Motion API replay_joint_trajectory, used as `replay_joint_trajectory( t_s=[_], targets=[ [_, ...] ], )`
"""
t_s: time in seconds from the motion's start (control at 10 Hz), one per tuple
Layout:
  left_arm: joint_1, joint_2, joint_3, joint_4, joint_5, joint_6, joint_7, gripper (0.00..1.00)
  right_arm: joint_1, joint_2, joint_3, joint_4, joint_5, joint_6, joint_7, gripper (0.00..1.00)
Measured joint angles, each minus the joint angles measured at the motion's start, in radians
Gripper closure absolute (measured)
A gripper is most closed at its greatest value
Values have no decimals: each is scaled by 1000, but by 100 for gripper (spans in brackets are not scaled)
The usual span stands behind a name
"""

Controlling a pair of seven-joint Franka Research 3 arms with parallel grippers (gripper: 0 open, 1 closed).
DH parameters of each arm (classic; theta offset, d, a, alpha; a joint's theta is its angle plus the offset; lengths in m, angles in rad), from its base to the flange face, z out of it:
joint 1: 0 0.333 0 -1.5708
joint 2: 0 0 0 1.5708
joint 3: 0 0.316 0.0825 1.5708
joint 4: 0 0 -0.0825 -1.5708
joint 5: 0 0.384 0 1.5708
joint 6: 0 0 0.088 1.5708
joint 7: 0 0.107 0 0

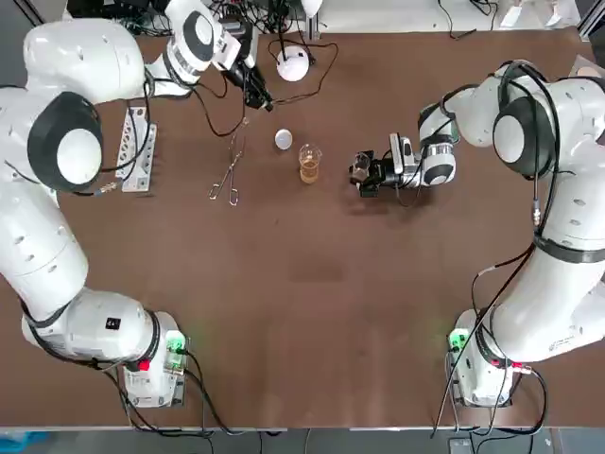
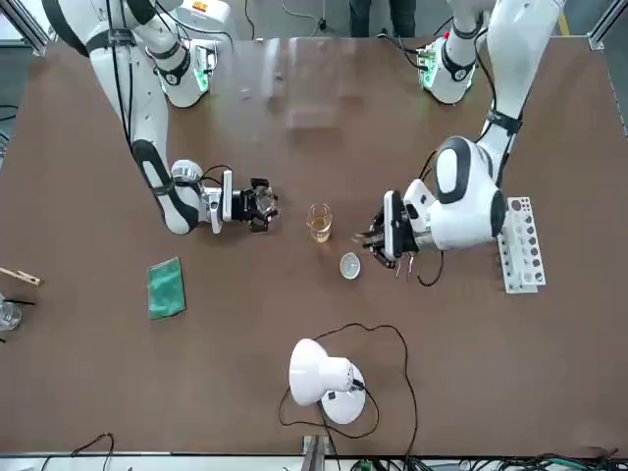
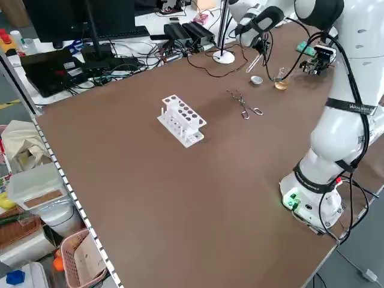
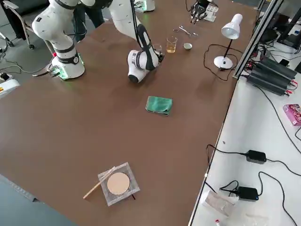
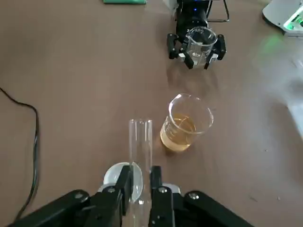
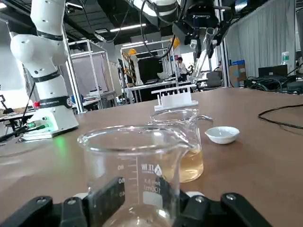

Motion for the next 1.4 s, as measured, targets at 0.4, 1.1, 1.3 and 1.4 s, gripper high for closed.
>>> replay_joint_trajectory(
  t_s=[0.4, 1.1, 1.3, 1.4],
  targets=[
    [-101, 8, 13, -13, 158, 56, -186, 79, 4, 6, -1, 2, 9, 17, -1, 61],
    [-196, 41, 15, 10, 363, 72, -460, 79, 16, 26, -2, 16, 30, 22, -8, 61],
    [-219, 41, 15, 30, 438, 73, -536, 79, 16, 27, -2, 18, 30, 22, -8, 61],
    [-230, 41, 15, 40, 475, 73, -576, 79, 16, 27, -2, 20, 30, 22, -8, 61]
  ],
)
